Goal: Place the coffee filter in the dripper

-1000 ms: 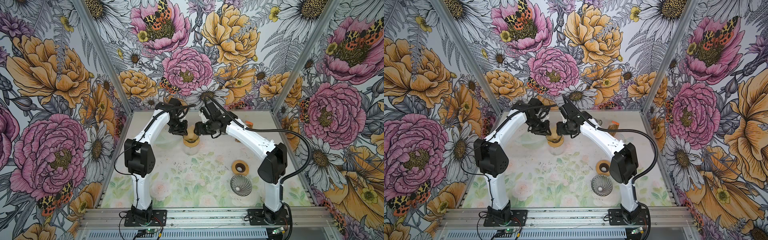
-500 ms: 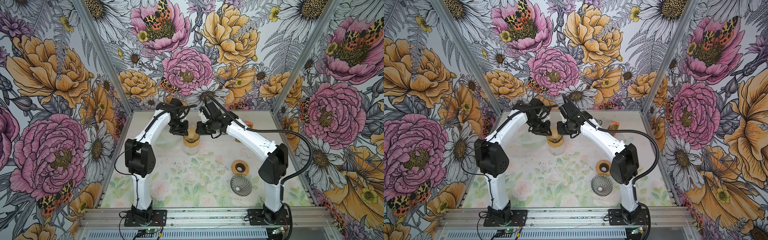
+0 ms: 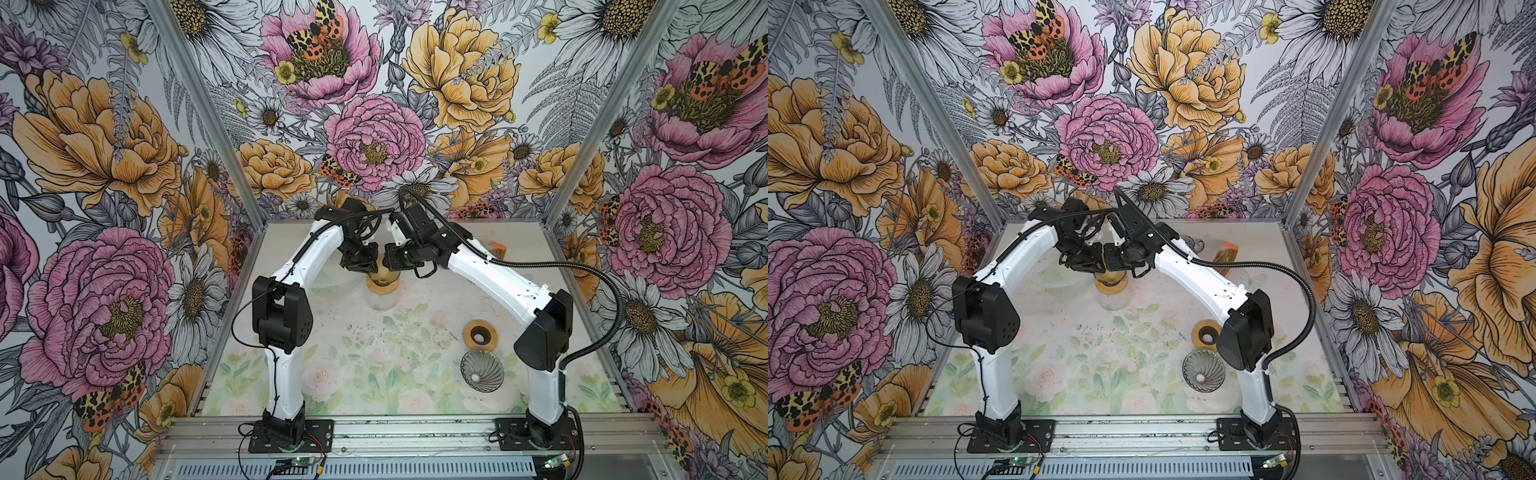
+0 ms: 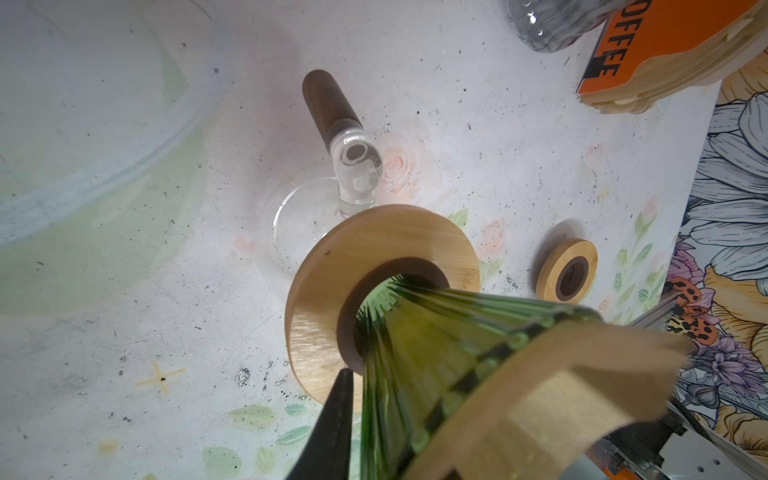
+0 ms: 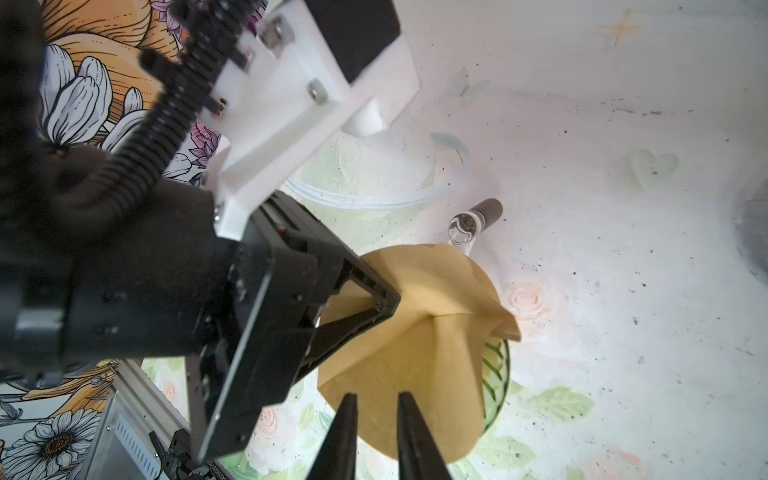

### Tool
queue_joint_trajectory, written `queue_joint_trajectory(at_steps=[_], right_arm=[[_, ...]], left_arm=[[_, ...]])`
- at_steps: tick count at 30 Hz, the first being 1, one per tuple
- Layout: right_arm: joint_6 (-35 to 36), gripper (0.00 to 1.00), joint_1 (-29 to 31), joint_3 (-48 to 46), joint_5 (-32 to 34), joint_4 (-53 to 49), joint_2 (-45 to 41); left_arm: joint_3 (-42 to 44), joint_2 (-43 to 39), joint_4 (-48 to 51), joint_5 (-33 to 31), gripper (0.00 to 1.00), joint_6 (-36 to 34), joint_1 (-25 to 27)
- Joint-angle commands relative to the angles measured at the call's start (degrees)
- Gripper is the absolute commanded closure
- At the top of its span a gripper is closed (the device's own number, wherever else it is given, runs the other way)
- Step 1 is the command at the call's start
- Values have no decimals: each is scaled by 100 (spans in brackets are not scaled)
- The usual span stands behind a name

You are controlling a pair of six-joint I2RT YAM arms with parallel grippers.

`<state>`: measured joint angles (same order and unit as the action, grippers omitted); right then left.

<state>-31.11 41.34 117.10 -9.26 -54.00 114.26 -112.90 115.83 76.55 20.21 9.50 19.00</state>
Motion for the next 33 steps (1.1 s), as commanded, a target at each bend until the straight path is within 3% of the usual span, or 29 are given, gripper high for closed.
queue_joint_trajectory(at_steps=[1, 13, 28, 33], right_arm=[[-68, 77, 19, 144, 89, 21, 269], [-88, 63, 30, 86, 335, 12, 547], [-28, 63, 47, 396, 378, -233, 924], [53, 63, 83, 665, 494, -481, 1071]], left_arm=[[33, 54, -79, -55, 80, -26, 25], [8, 40, -88, 137, 79, 11, 7], [-139, -47, -88, 736, 76, 48, -192], [-319, -109, -88, 950, 70, 105, -346]])
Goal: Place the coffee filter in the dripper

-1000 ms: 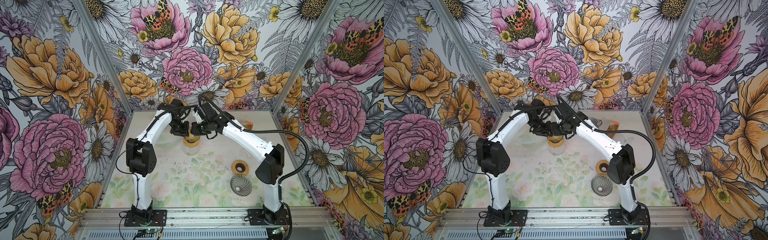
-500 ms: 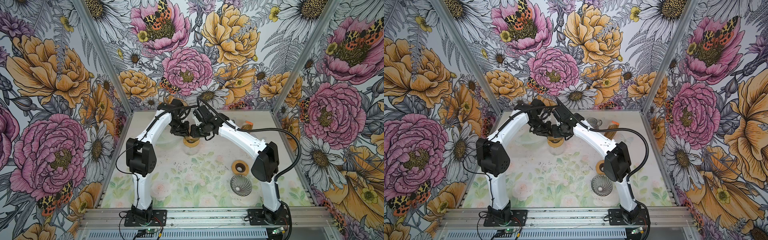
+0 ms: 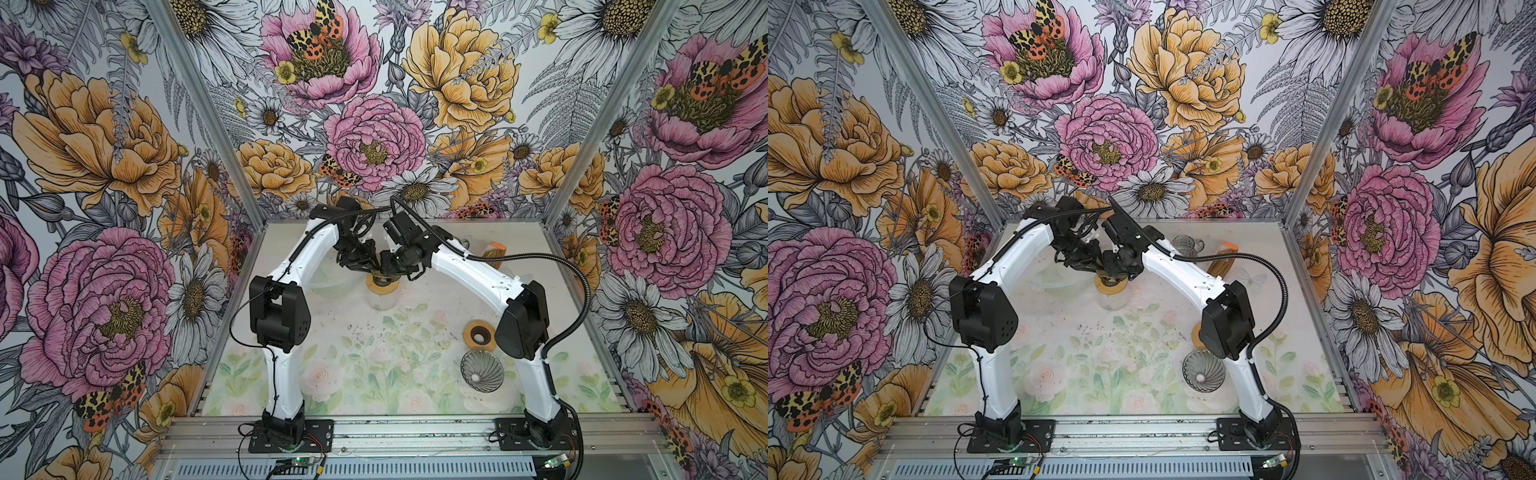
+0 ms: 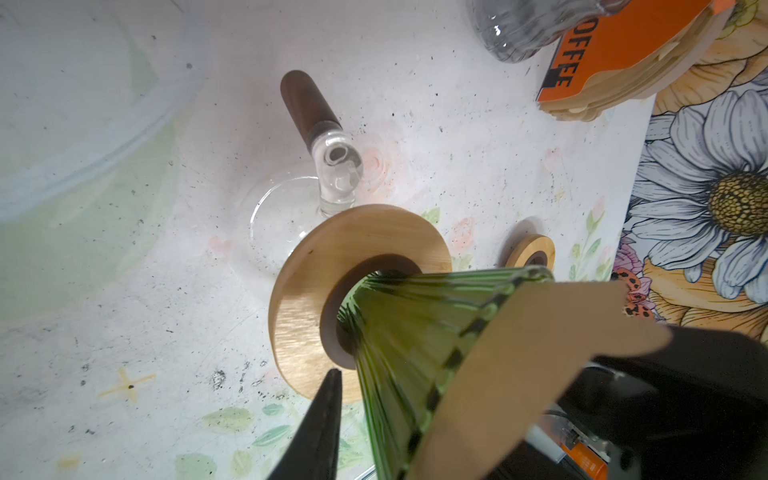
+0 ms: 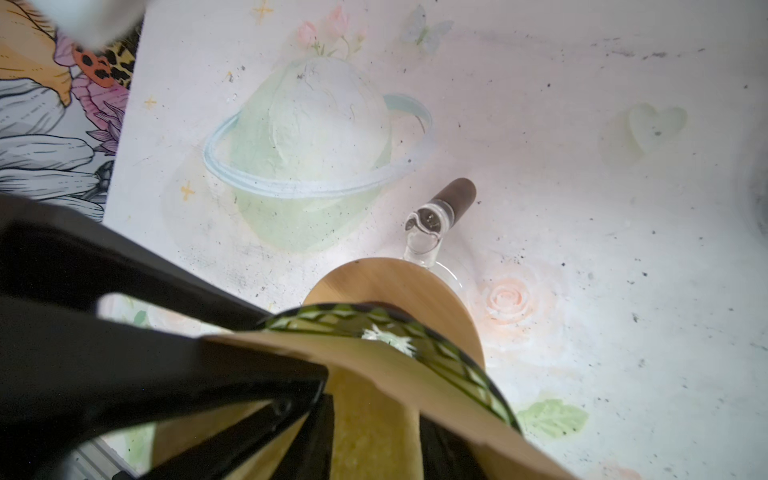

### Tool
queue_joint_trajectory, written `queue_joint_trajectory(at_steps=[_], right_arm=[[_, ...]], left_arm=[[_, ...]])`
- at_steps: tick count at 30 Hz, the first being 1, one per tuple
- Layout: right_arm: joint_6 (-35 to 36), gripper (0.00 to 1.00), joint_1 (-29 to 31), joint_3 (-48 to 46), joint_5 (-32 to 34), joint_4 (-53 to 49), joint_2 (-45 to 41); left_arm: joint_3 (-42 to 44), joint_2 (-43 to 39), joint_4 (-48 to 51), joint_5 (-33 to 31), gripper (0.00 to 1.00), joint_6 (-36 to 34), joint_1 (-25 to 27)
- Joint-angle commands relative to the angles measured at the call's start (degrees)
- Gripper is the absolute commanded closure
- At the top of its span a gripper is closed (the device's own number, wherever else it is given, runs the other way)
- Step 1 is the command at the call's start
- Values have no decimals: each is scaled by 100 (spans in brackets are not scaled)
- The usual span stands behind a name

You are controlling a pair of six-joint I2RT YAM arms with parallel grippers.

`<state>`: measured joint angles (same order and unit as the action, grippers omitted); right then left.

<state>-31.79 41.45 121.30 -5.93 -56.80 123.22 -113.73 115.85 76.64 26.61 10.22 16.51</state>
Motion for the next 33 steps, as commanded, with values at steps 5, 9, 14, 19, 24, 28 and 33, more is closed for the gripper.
queue_joint_trajectory(at_steps=[5, 9, 14, 19, 24, 28, 33], right_arm=[[207, 63, 131, 516, 272, -437, 349], [261, 63, 167, 682, 329, -575, 447], [320, 63, 205, 880, 376, -713, 561], [392, 63, 230, 1034, 447, -865, 673], [415, 63, 238, 1080, 453, -907, 712], [467, 63, 239, 1148, 408, -939, 712], [521, 63, 236, 1270, 365, -960, 543]], left_arm=[[-269, -171, -97, 423, 64, 43, -213], [-214, -178, -97, 408, 64, 25, -220], [-57, -164, -92, 183, 67, -28, -159], [30, -146, -97, -24, 69, -68, -128], [93, -135, -97, -166, 70, -95, -113], [98, -120, -97, -232, 71, -116, -105], [104, -109, -97, -271, 73, -125, -112]])
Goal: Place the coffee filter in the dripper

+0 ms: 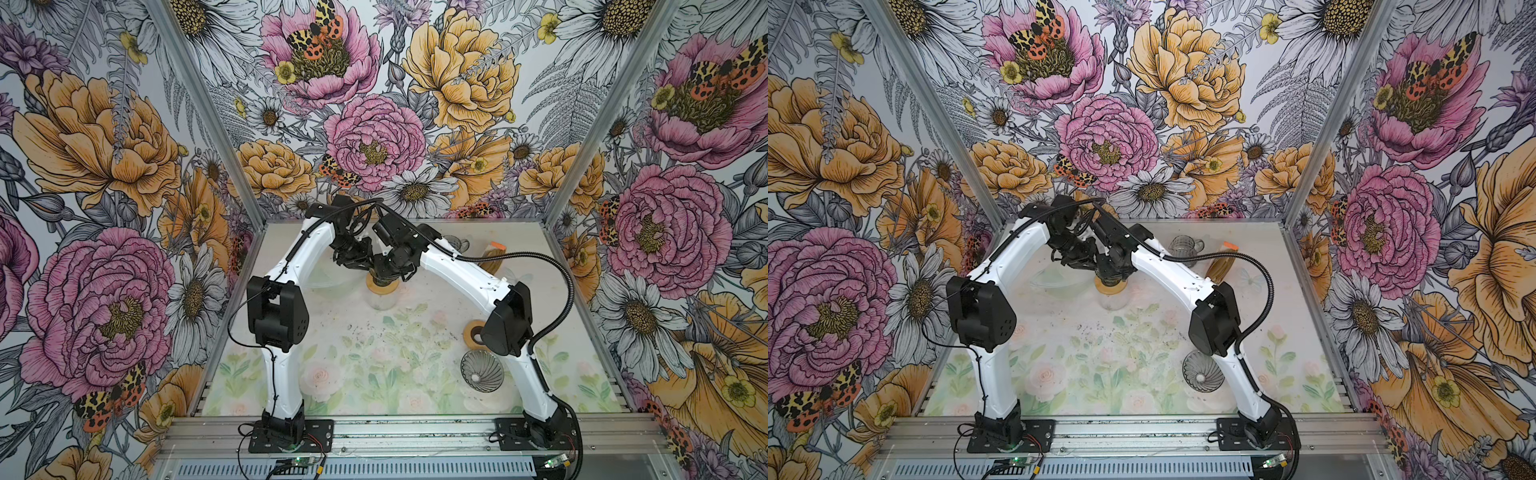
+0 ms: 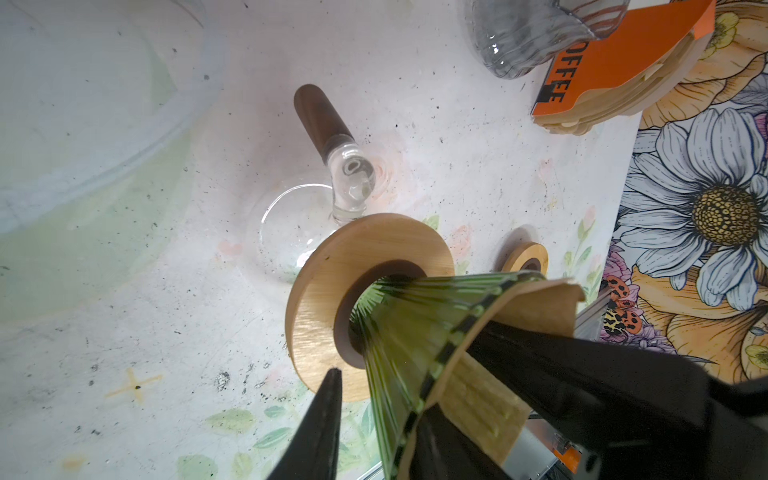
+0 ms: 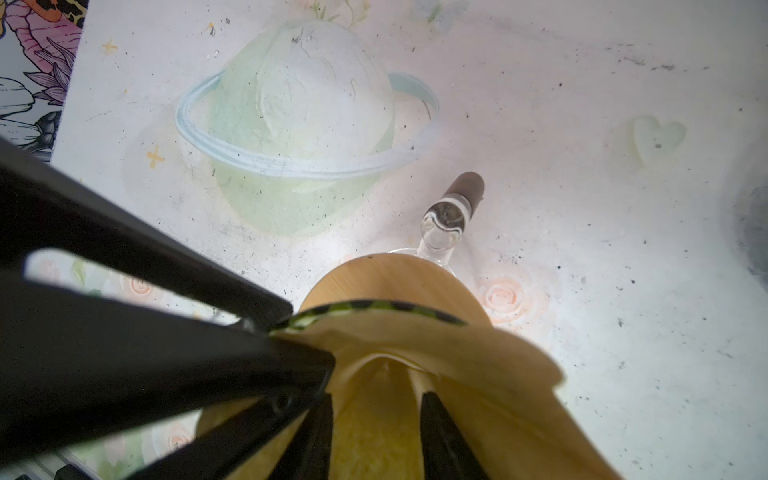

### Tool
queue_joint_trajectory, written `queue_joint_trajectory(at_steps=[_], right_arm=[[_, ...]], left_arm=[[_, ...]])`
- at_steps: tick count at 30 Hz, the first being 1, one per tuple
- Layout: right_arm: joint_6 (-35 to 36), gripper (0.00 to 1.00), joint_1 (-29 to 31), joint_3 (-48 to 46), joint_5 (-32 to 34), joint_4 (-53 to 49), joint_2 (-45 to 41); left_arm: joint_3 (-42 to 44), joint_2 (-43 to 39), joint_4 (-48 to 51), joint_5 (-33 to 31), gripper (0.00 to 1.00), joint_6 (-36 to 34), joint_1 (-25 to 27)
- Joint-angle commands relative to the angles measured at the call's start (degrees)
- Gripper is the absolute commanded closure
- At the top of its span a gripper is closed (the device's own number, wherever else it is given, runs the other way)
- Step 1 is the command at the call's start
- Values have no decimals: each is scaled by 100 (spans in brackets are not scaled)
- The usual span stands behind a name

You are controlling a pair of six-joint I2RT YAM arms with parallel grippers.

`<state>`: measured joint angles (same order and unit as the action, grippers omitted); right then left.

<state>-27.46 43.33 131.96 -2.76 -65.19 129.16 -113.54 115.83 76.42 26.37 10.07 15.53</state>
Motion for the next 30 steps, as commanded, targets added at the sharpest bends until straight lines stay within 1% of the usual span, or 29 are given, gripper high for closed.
queue_joint_trajectory(at_steps=[1, 4, 8, 14, 16, 17, 19, 25, 30], right_arm=[[101, 65, 51, 228, 50, -122, -111], [110, 75, 33, 271, 7, -125, -295], [111, 80, 2, 225, -2, -143, -550], [144, 94, -100, 44, 87, -140, -927], [179, 95, -147, -68, 133, -132, -1045], [187, 95, -171, -127, 140, -134, -1103], [197, 90, -215, -272, 187, -134, -1222], [103, 82, -432, -704, 263, -117, -1456], [41, 73, -544, -768, -36, -78, -1319]], left_arm=[[81, -105, -74, -244, 73, -102, -15], [69, -79, -75, -234, 73, -104, -15], [33, -60, -75, -204, 73, -93, -10], [7, -35, -75, -182, 73, -82, 10], [16, -43, -75, -183, 73, -97, 10], [16, -50, -75, -185, 73, -97, 8], [19, -56, -75, -183, 73, -99, 11], [12, -70, -75, -159, 73, -86, 12], [16, -78, -75, -182, 73, -85, 29]])
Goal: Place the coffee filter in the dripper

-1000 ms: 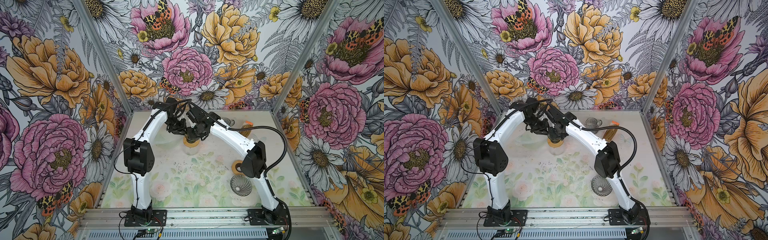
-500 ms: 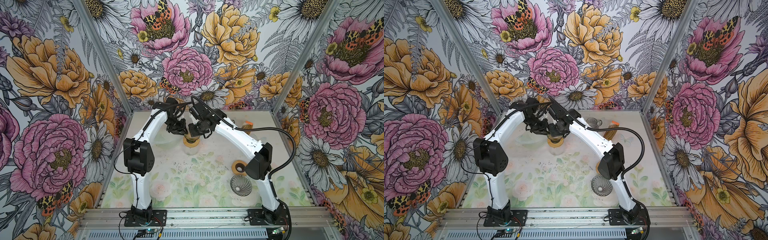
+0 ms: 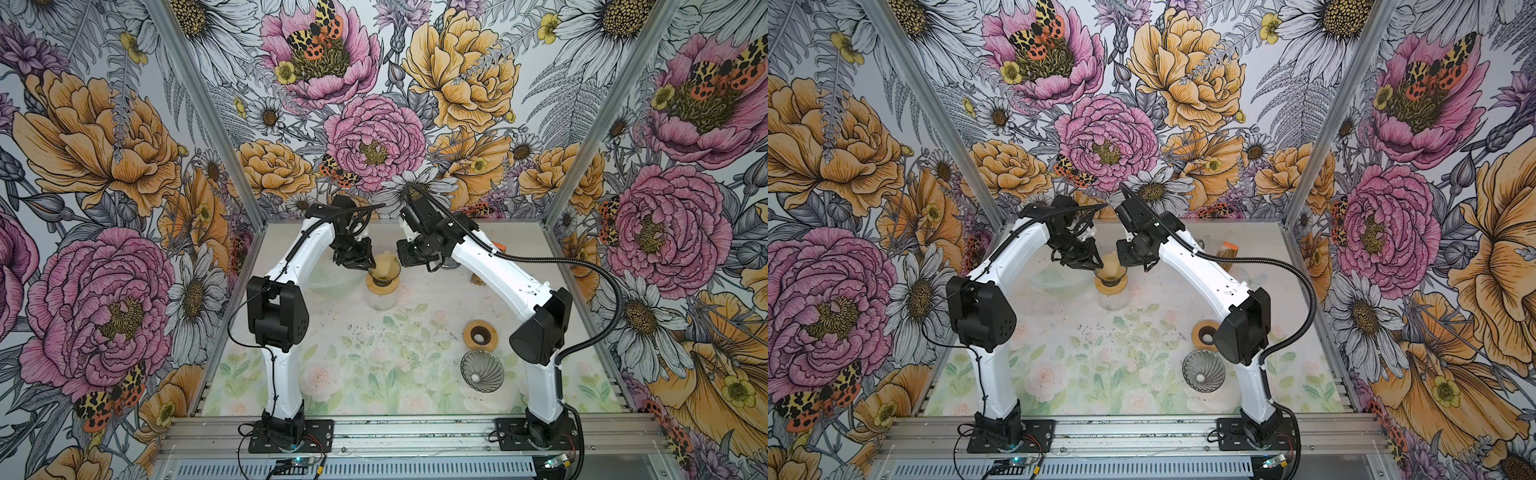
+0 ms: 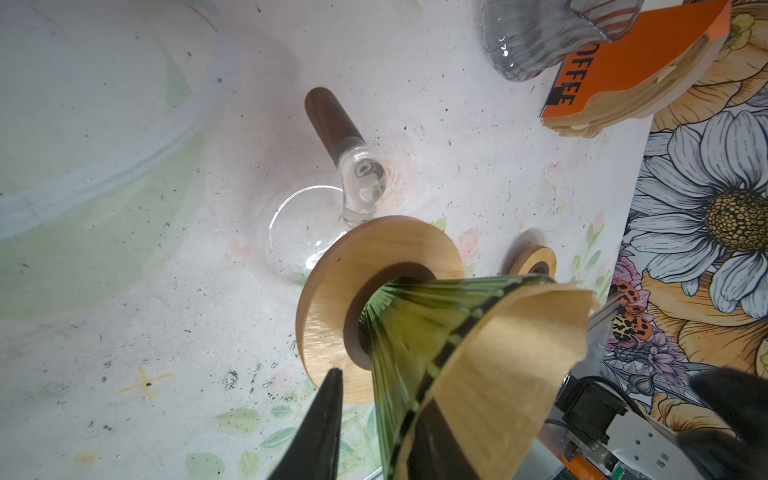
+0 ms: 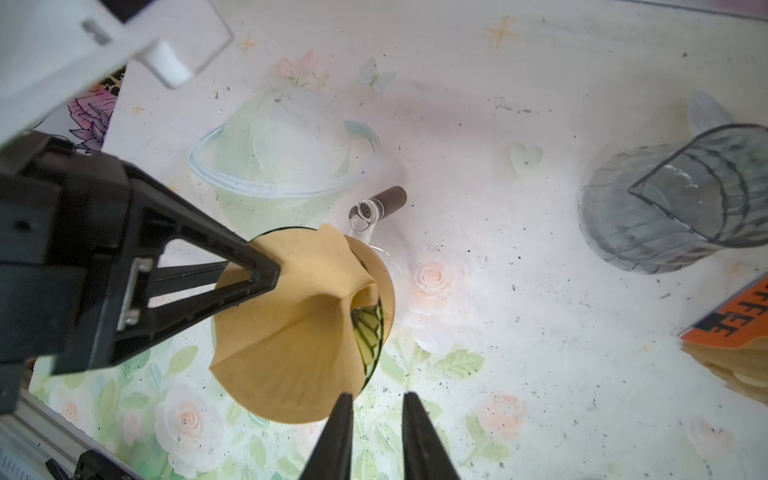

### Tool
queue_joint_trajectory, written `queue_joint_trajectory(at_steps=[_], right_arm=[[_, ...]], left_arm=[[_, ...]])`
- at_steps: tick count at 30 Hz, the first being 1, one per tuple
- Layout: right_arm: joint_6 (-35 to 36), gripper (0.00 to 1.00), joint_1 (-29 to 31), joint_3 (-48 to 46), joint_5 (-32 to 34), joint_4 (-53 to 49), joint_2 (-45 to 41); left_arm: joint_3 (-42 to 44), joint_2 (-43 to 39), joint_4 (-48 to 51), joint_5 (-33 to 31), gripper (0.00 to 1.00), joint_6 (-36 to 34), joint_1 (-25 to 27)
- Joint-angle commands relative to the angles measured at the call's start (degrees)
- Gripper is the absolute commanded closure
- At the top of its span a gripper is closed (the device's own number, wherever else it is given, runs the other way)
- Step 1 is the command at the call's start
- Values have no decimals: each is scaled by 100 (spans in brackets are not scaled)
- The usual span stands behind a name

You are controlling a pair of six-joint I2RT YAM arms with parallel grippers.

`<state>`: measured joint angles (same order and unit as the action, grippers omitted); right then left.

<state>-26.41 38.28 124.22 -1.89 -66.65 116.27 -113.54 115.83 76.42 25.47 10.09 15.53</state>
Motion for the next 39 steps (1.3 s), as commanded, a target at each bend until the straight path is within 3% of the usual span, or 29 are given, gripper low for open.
queue_joint_trajectory(at_steps=[1, 11, 39], right_arm=[[-66, 71, -40, 5, -189, 105, 7], [-159, 57, -45, 60, -646, 399, 285], [-355, 62, -75, -263, -399, 381, 713]], left_arm=[[16, -78, -71, -100, 73, -82, 38], [50, -102, -75, -122, 73, -68, 51], [189, -149, -75, -281, 73, -89, 32]])
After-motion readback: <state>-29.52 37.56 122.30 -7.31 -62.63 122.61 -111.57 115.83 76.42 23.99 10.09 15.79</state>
